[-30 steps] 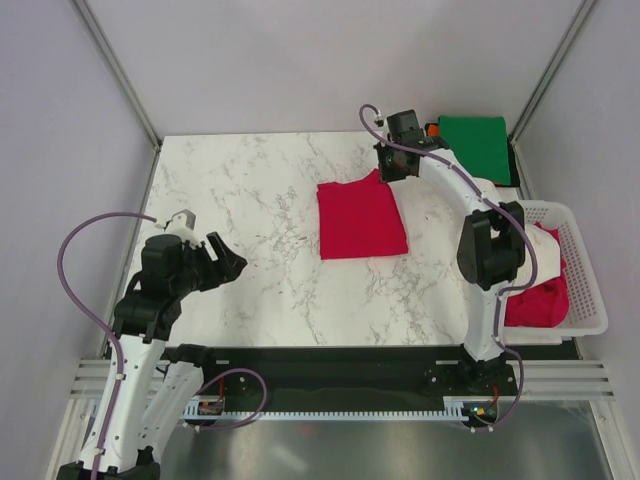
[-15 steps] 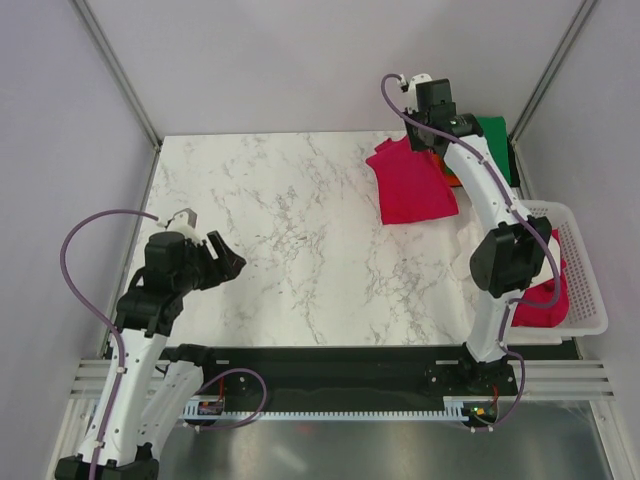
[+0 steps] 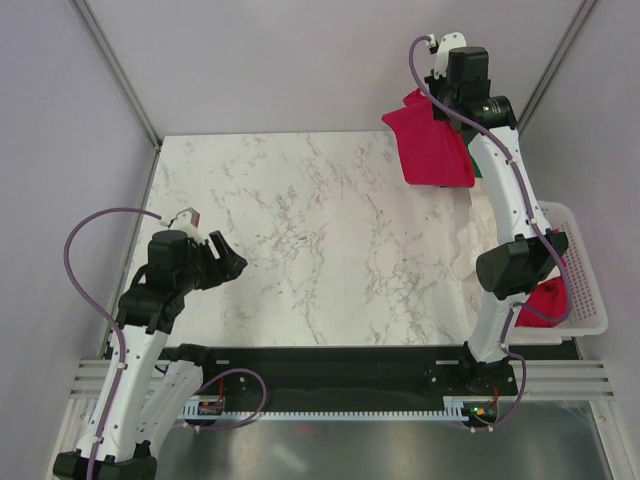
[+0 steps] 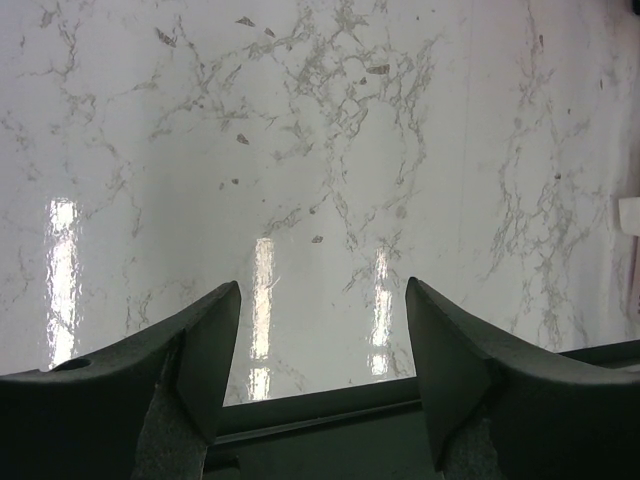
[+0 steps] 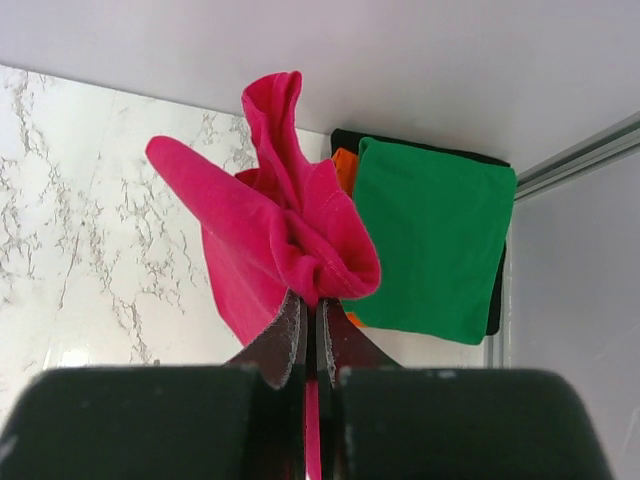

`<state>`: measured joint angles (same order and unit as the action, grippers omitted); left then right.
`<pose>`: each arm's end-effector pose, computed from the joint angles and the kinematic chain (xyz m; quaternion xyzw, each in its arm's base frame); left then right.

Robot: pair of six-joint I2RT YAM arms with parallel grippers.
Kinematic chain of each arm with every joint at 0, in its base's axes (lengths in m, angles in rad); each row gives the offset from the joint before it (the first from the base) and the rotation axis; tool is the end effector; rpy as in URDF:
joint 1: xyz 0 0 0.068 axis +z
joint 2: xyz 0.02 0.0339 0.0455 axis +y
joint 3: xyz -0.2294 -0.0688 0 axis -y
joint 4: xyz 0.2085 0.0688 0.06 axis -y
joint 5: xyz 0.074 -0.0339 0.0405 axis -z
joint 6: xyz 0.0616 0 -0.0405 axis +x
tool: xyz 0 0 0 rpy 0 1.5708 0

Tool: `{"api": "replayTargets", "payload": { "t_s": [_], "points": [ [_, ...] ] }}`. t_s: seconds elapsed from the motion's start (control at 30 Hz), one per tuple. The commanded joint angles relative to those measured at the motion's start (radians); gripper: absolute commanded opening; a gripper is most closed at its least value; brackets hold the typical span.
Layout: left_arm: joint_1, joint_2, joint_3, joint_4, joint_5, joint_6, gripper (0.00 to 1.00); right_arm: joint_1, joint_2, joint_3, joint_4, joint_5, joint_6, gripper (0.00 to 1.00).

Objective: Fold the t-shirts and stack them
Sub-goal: Neatly place the folded tshirt to the corner

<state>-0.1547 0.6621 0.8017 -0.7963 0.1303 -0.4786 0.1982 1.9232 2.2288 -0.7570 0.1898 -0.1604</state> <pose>0.1412 -0.0301 0.2605 -0.1160 0.8884 -0.1926 0.4003 0.3954 0.0676 0.3901 -0.1009 0.8391 -0.0703 0.5300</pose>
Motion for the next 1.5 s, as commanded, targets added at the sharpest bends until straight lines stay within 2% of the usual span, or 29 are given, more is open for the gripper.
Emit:
{"api": "replayTargets", "payload": {
  "t_s": [0.0, 0.33, 0.63, 1.17, 1.47],
  "points": [
    [-0.005, 0.004, 0.001, 0.026, -0.023, -0.023, 0.74, -0.011, -0.058, 0.074, 0.039, 0.016, -0.031, 0.00],
    [-0.014, 0.031, 0.002, 0.023, -0.024, -0.026, 0.73, -0.057, -0.052, 0.121, 0.047, -0.009, -0.034, 0.00],
    [-0.023, 0.054, 0.005, 0.017, -0.035, -0.031, 0.73, -0.143, -0.038, 0.130, 0.053, -0.113, -0.033, 0.00],
    [-0.055, 0.080, -0.001, 0.011, -0.066, -0.046, 0.73, -0.301, 0.134, 0.238, 0.085, -0.231, -0.008, 0.00],
    [-0.081, 0.068, -0.010, 0.012, -0.093, -0.060, 0.73, -0.370, 0.178, 0.176, 0.223, -0.256, -0.002, 0.00]
  ]
}}
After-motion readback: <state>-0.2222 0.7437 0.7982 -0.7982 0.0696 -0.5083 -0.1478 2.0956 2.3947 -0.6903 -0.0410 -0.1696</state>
